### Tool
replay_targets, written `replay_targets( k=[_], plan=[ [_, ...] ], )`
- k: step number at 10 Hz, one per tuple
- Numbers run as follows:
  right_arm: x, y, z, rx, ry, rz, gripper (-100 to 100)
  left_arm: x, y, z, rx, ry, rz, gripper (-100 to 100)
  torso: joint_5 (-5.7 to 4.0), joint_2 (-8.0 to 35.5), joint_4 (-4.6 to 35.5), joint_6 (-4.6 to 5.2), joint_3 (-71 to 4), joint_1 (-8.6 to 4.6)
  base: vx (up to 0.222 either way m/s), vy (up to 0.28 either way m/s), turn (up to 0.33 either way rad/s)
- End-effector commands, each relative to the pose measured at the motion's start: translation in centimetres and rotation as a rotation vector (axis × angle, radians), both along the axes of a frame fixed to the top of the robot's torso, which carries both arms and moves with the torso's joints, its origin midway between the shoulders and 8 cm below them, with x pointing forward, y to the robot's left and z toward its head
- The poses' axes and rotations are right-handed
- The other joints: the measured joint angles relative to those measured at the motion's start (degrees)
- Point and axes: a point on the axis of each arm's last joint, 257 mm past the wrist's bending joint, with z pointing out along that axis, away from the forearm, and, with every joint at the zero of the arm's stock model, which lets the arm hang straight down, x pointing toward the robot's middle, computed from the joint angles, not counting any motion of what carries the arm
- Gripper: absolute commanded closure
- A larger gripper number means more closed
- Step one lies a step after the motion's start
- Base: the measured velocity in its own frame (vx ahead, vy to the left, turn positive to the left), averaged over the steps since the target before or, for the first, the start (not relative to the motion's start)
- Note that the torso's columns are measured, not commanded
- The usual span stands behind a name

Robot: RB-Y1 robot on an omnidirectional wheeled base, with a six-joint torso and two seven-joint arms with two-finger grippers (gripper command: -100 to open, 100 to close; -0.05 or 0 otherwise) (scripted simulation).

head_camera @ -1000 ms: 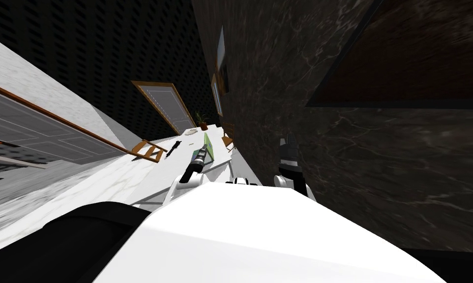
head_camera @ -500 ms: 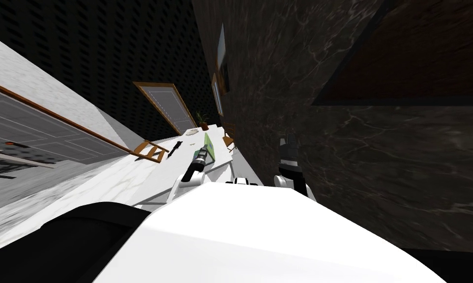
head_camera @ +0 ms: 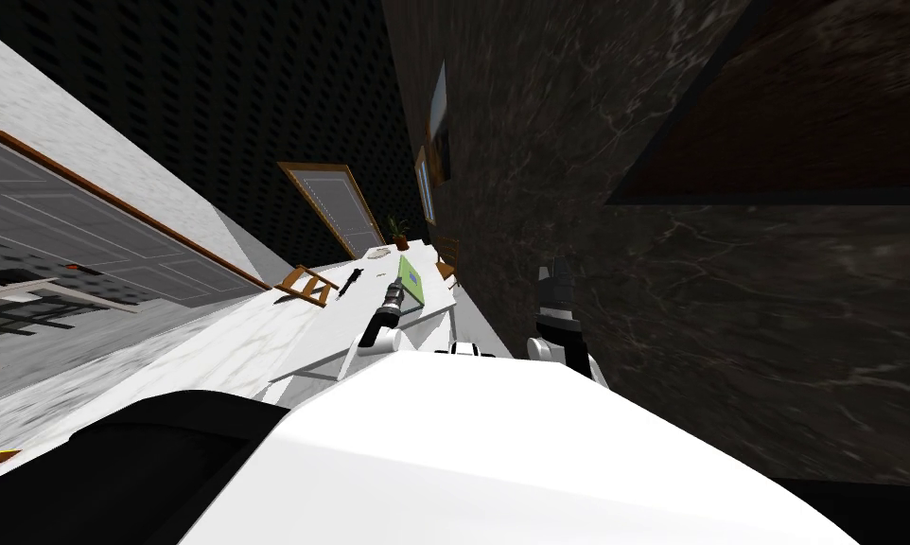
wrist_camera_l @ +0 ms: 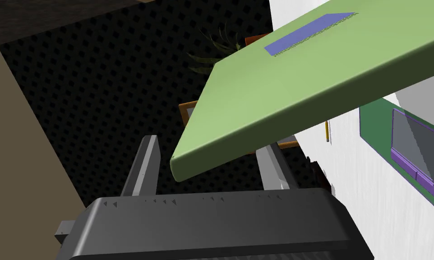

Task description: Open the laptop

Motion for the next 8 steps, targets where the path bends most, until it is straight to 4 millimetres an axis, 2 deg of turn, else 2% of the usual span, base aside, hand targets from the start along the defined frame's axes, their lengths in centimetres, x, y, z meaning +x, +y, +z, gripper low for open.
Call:
replay_targets(
  k=[1,2,8],
  plan=[
    [0.0,0.0,0.0,0.000,0.000,0.000,0,0.7,-0.6,-0.5,-0.095,-0.045,-0.010,100,-0.07,0.00,0.04,0.08,-0.01,-0.13,-0.053,0.095,0.056],
    [0.0,0.0,0.0,0.000,0.000,0.000,0,0.4,-0.4,-0.5,-0.070,-0.031,-0.007,100,-0.13,0.04,0.11,0.11,0.00,-0.18,-0.024,0.049,0.015],
    [0.0,0.0,0.0,0.000,0.000,0.000,0,2.1,-0.6,-2.7,-0.223,-0.104,-0.027,100,-0.23,0.26,0.25,0.09,0.11,-0.31,-0.035,0.038,0.019]
  ],
)
